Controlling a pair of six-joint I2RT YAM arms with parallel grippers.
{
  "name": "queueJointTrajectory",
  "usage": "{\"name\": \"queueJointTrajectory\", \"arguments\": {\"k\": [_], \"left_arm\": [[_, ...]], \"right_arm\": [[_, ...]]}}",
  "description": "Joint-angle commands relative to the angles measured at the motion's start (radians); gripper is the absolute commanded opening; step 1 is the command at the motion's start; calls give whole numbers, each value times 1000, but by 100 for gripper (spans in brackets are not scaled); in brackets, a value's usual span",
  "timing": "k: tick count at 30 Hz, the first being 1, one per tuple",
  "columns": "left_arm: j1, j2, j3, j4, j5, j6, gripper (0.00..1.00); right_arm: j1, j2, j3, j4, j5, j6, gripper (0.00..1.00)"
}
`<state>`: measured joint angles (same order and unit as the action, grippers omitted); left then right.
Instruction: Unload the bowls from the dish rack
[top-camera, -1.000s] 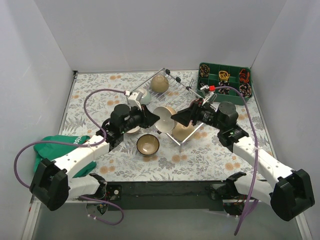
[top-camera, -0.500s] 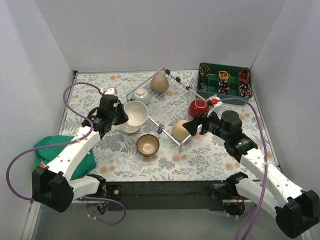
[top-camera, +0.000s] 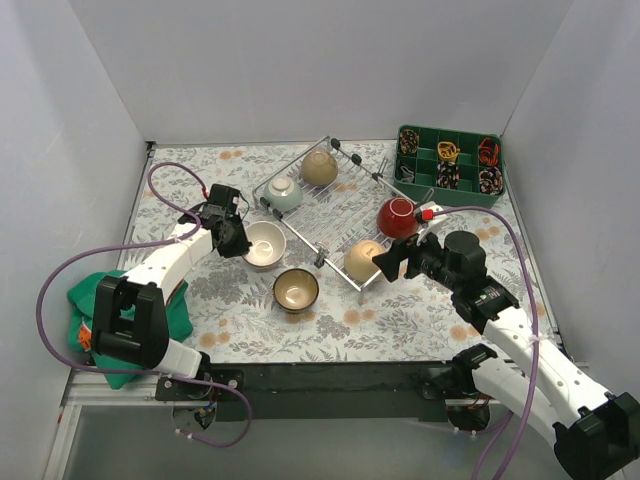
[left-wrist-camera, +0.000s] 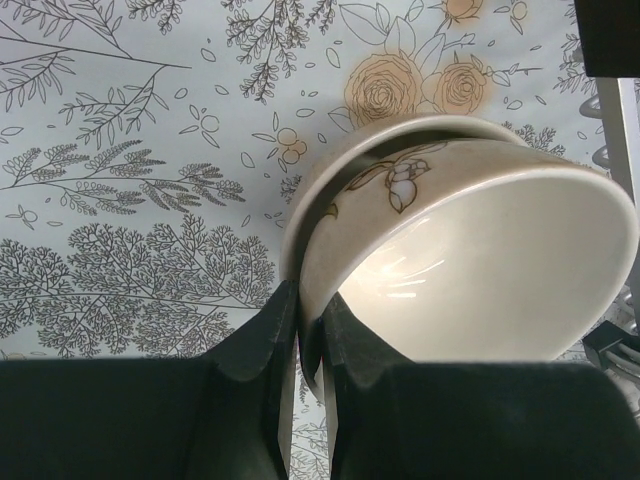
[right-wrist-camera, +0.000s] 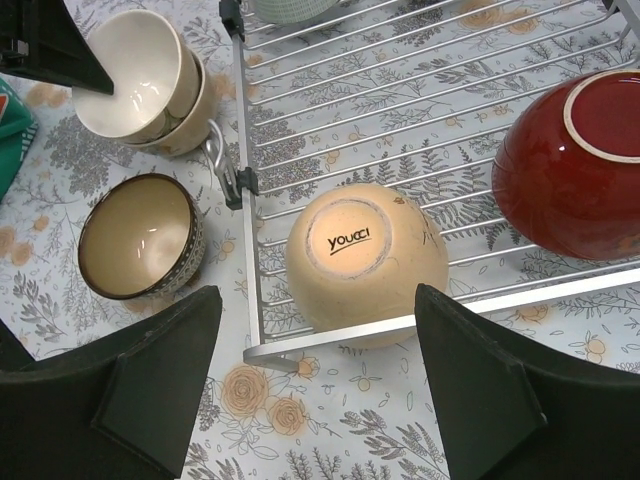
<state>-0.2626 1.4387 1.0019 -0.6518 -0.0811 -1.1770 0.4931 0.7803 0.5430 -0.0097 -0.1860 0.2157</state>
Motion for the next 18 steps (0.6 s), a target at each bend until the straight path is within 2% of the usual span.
{"name": "queueJointTrajectory", "arguments": {"k": [1,2,5,6,12,13,16,18], "left_arm": [[10,11,73,12,60,13,2],[10,17,81,8,64,17,10],[10,34,95,-5,67,20,23],[10,34,95,-3,67,20,30],[10,2,106,-12,55,31,50],[10,-6,107,-12,52,34,58],[10,-41,99,-3,41,42,65],[10,-73,81,18,40,45,65]], "right_arm": [[1,-23,-8,16,13,-27,86],[1,-24,-9,17,13,-29,86],[1,-24,-9,16,13,-30,86],[1,-24,-11,17,13,-30,86],[1,-10,-6,16,13,-33,86],[1,-7,-3,16,10,-35,86],[-1,8,6,13,11,-42,86],[1,22,15,11,8,-42,86]]}}
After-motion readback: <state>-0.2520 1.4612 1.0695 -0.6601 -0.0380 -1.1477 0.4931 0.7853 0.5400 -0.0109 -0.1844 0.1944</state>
